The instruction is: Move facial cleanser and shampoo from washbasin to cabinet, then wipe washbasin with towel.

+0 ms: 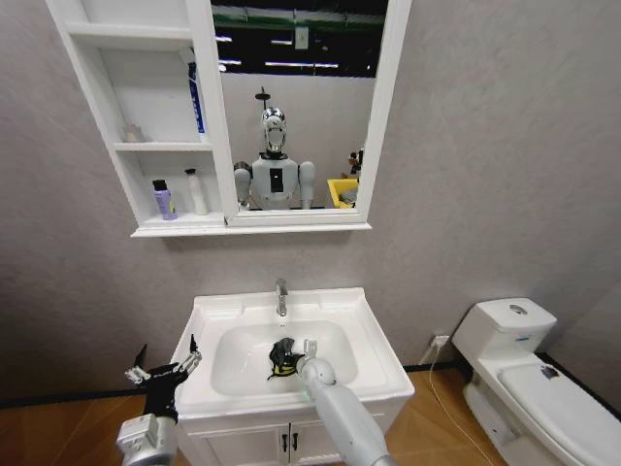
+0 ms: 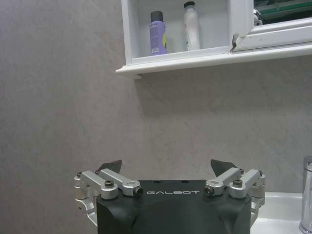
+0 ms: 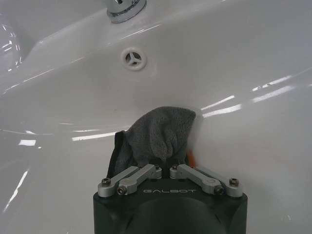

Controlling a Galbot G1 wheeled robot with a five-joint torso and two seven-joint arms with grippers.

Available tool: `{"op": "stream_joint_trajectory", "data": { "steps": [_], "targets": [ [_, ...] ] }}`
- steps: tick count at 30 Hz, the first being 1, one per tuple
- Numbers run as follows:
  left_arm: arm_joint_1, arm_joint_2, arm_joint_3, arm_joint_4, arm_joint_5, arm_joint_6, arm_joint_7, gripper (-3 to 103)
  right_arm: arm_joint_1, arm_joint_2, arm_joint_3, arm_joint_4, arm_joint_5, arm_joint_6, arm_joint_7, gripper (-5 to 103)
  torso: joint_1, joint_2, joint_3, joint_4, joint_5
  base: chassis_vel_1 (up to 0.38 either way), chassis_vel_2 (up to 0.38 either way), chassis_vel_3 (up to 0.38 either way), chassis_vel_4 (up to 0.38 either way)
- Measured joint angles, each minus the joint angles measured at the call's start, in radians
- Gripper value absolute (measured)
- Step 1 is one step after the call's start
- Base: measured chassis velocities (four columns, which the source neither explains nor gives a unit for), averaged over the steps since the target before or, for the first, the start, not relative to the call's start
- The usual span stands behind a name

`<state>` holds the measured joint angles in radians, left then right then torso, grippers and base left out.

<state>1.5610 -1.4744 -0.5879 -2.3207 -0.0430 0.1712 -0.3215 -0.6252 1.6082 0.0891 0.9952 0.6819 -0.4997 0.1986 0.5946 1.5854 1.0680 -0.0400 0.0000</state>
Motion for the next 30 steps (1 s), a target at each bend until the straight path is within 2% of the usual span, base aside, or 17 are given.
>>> {"op": "stream_joint_trajectory", "data": {
  "steps": [7, 22, 30],
  "targets": [
    [0.002, 0.001, 0.001, -0.003, 0.0, 0.0, 0.0, 100, -0.005, 0.0, 0.0, 0.014, 0.008, -0.032, 0.065, 2, 0.0, 0.0, 0.0, 0.0002, 0.0002, 0.0, 0.0, 0.0, 0.0],
    [-0.008, 0.0, 0.031, 0.006, 0.006, 0.0, 0.001, 100, -0.017, 0.0, 0.024, 0.069, -0.015, -0.04, 0.156, 2, 0.0, 0.0, 0.0, -0.0002, 0.0, 0.0, 0.0, 0.0, 0.0],
    [-0.01, 0.0, 0.024, 0.009, 0.004, 0.0, 0.001, 100, 0.002, 0.0, 0.016, 0.016, -0.04, -0.026, 0.133, 2, 0.0, 0.0, 0.0, 0.0001, 0.0, 0.0, 0.0, 0.0, 0.0]
  ]
}}
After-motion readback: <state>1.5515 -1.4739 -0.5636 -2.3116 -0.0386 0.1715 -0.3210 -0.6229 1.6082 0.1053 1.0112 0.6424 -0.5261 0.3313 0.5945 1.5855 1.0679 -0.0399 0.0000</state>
